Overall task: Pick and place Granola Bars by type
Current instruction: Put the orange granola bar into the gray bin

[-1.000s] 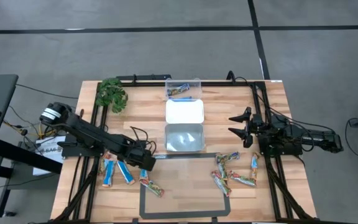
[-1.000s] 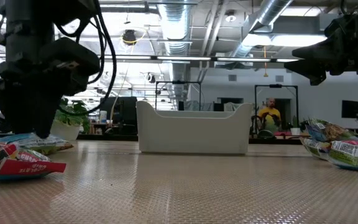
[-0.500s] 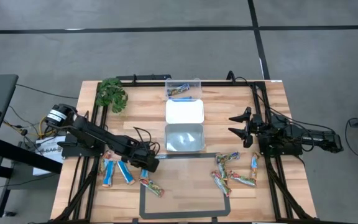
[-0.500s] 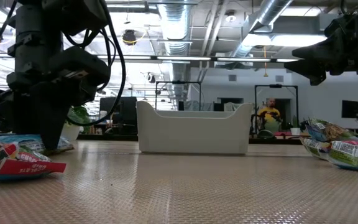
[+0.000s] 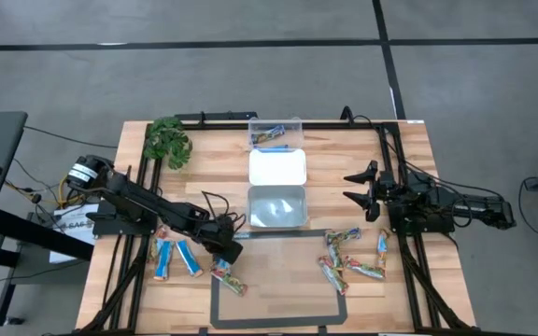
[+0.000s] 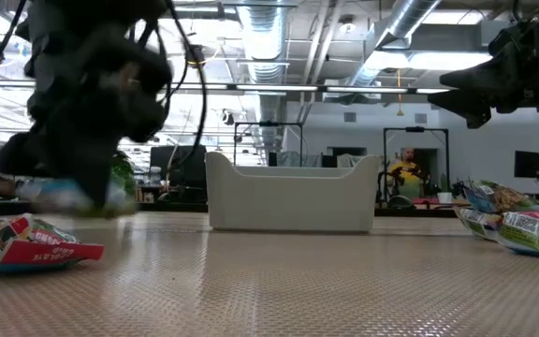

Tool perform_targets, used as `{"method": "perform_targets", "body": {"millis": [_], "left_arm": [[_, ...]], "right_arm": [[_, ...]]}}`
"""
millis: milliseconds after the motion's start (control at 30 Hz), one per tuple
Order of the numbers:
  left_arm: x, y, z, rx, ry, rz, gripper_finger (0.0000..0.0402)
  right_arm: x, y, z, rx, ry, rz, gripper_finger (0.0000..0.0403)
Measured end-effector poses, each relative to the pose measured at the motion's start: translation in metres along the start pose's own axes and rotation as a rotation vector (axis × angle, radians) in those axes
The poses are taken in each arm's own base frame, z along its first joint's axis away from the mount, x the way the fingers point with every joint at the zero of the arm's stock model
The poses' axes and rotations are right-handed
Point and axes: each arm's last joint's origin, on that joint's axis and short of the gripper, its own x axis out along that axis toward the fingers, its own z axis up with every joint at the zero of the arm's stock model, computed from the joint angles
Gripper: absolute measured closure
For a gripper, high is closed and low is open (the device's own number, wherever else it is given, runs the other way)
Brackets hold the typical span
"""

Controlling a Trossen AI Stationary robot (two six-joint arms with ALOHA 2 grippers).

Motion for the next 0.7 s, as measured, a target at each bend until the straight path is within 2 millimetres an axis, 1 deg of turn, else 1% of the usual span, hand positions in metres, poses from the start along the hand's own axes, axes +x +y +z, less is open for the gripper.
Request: {"method": "perform_targets", "body": {"millis": [100,233,300,467,600,700], "left_arm": [[-0.005,-0.007,0.004,0.08,-0.036,-0.083,0.0351],[-0.019,-0.018,0.013,0.197,-0.154,-0.194,0.0339],[-0.026,-0.02,0.017,0.256,-0.223,-0.208,0.0339],[-0.047,-0.032,0.03,0.38,-0.43,-0.314,0.0349],[-0.065,-0.043,0.041,0.434,-0.591,-0.434,0.0354],[-0.074,-0.05,0.048,0.455,-0.67,-0.524,0.0356]], "right_arm": [[0.0,0.0,0.0,0.0,0.0,0.0,0.0163],[0.0,0.0,0.0,0.0,0.001,0.0,0.0163],[0.0,0.0,0.0,0.0,0.0,0.0,0.0163],[0.0,0.0,0.0,0.0,0.0,0.0,0.0163],[0.0,0.0,0.0,0.0,0.0,0.0,0.0163],[0.0,0.0,0.0,0.0,0.0,0.0,0.0163]]}}
